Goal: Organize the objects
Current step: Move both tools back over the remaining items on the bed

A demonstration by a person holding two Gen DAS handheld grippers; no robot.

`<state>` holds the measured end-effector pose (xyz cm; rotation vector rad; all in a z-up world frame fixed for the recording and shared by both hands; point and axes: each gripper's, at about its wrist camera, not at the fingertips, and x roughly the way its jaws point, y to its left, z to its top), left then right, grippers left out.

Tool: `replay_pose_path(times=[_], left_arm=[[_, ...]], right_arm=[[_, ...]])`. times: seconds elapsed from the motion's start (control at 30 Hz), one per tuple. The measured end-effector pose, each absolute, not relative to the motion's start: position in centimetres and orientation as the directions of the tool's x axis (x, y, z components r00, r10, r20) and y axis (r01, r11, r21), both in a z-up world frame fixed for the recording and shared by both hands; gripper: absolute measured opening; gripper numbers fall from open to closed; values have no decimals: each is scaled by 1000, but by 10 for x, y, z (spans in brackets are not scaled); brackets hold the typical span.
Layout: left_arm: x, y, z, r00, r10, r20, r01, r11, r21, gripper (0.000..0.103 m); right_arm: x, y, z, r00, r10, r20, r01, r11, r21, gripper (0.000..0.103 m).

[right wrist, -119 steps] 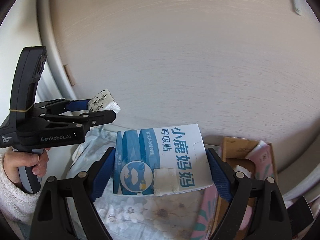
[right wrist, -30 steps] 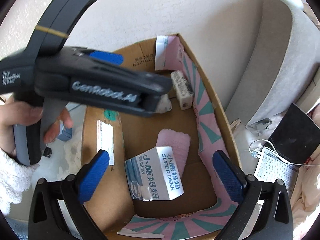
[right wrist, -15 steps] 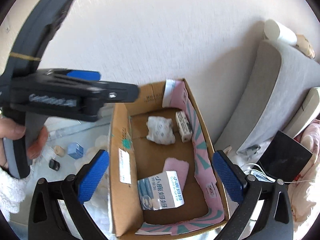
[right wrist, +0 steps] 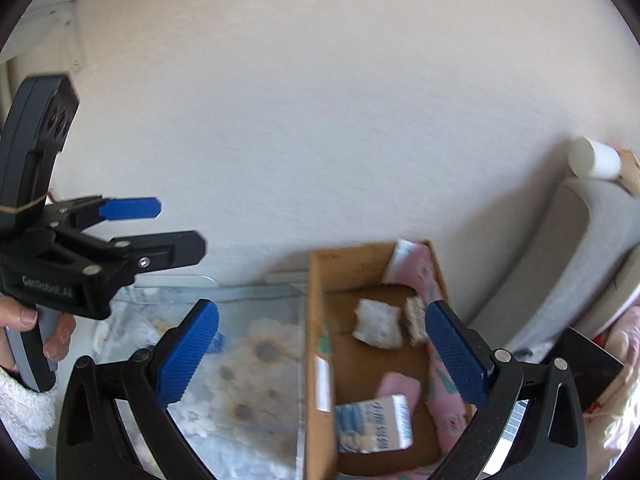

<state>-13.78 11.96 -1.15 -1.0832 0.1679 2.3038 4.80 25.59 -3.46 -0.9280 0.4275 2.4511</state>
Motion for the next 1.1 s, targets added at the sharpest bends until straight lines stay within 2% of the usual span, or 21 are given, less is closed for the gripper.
replay_pose_path(times=[0.27, 0.47, 0.77, 1.1], left_arm=[[-122, 10, 1, -607, 343, -716, -368, -921, -129, 103], [-105, -54, -11, -638, 261, -724, -237, -962, -138, 103], [-82, -114, -58, -609, 181, -773, -108, -984, -145, 103], [-90, -138, -141, -500, 170, -849, -70, -985, -156, 100]], right_arm=[[8, 220, -23, -713, 243, -657, -420, -899, 123, 103], [-26, 186, -30, -732, 157, -663, -322, -937, 134, 103], [-71, 146, -59, -713, 54, -700, -202, -970, 131, 103], [-126, 118, -112, -621, -35, -783, -105, -986, 127, 103]])
